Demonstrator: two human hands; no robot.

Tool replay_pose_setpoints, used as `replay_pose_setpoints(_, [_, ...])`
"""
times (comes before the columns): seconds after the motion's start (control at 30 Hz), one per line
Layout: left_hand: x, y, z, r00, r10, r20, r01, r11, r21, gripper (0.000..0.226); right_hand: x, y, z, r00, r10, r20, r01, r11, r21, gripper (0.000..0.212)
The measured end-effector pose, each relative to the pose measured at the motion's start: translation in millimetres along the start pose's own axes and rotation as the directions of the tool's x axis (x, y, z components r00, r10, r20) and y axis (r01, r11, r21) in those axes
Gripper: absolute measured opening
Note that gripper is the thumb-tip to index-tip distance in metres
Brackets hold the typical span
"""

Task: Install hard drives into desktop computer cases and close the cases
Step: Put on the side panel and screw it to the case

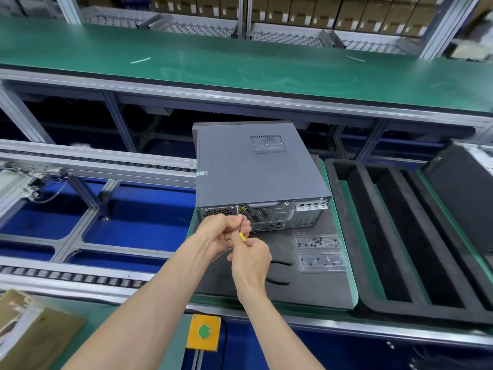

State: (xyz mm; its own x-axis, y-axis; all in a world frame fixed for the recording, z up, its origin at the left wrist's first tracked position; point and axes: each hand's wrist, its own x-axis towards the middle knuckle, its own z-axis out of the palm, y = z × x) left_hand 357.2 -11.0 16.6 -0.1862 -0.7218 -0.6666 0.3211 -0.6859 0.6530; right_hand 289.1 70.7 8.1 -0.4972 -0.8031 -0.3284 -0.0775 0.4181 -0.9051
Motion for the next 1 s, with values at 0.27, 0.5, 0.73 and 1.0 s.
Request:
replay_pose_setpoints(0.27, [-1, 4, 1, 0.998, 0.039, -0.055, -0.035, 0.997, 0.074, 0.01, -6, -2, -5, 0.991, -0.1, -0.089, 0.09, 0.99, -0.108, 0.023])
replay_pose_setpoints(0.5, [0, -4, 0, 0.996, 0.072, -0.047, -0.067, 0.993, 0.101, 0.019, 0, -1, -9, 0.983, -0.143, -0.112, 0.124, 0.979, -0.163, 0.02])
replay_pose_setpoints(0.73, [-5, -11, -9, 0.987, 0.022, 0.157, -0.013, 0.998, -0.054, 0.026, 3, -3, -5, 0.999, 0.038, -0.035, -0.04, 0.998, -0.053, 0.049])
replay_pose_setpoints(1.0, [-8, 2, -4, 0.998, -0.036, 0.056, 0.035, 0.999, 0.018, 0.024, 0, -14, -1, 0.929, 0.329, 0.171, -0.371, 0.837, 0.403, 0.05])
